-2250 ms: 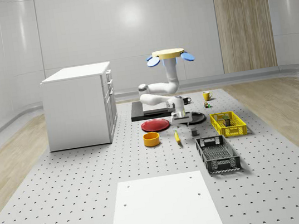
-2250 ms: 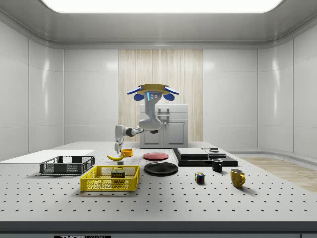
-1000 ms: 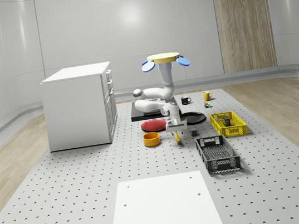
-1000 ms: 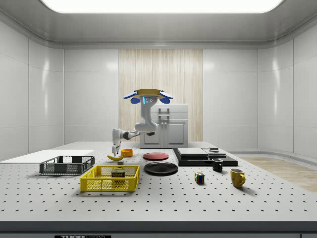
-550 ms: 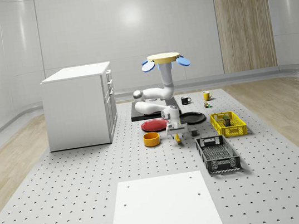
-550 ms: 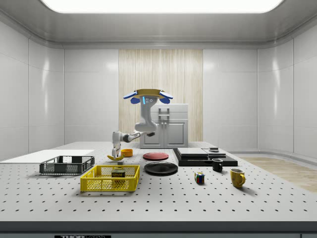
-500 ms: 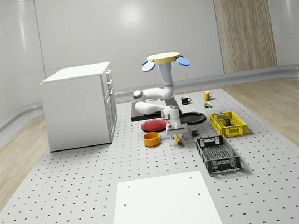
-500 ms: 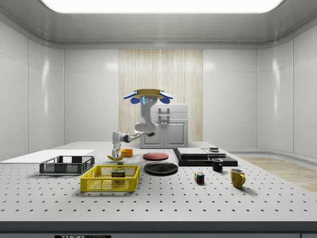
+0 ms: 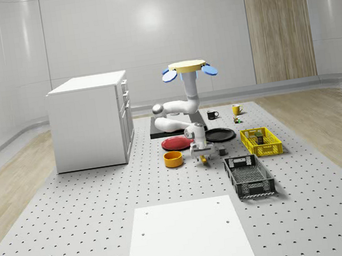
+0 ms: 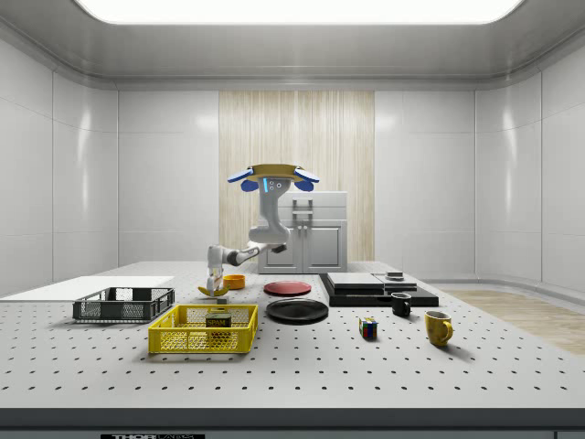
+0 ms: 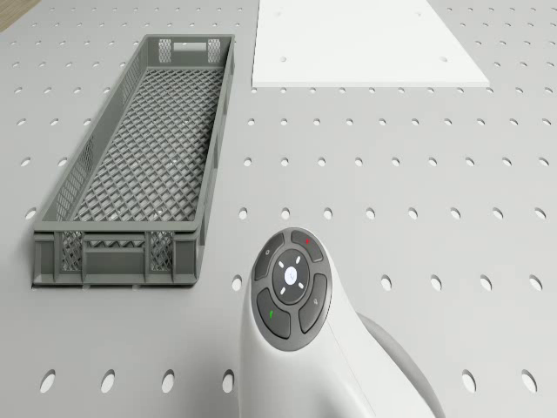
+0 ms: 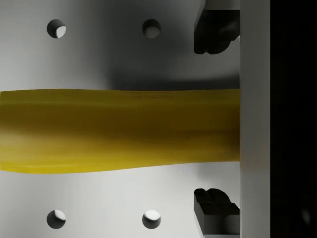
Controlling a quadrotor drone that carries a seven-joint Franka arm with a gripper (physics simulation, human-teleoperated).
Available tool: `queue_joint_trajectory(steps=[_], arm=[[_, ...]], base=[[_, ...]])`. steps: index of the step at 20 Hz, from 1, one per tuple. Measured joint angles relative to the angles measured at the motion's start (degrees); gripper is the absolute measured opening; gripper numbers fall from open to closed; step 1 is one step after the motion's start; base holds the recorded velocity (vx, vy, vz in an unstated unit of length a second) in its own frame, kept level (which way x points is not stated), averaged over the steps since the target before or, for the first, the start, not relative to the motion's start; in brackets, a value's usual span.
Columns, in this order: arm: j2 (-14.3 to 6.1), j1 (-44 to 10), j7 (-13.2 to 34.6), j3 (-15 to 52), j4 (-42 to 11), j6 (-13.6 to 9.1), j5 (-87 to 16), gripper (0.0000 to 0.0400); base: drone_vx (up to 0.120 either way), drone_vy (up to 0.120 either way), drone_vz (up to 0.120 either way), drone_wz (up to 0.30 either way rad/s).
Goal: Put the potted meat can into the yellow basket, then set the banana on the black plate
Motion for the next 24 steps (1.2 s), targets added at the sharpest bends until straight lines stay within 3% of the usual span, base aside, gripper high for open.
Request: queue_joint_trajectory(steps=[2, 5, 8, 12, 20, 24], arm=[[0.2, 0.0, -0.1, -0.4, 0.2, 0.1, -0.4, 0.04], [0.5, 0.0, -0.2, -0.8, 0.4, 0.0, -0.9, 0.0268], [0.7, 0.1, -0.3, -0.9, 0.4, -0.1, -1.1, 0.0206], [0.8, 0.6, 0.5, 0.3, -0.3, -1.1, -0.2, 0.0198], [0.9, 1.6, -0.5, 3.2, -1.8, -3.0, 2.1, 0.0197], [1.1, 1.8, -0.8, 3.6, -2.0, -3.4, 2.4, 0.0197]], base=[[0.0, 0.0, 0.0, 0.0], [0.0, 0.0, 0.0, 0.0], [0.0, 0.0, 0.0, 0.0], [0.0, 0.0, 0.02, 0.0], [0.0, 0.0, 0.12, 0.0], [-0.05, 0.09, 0.11, 0.0]])
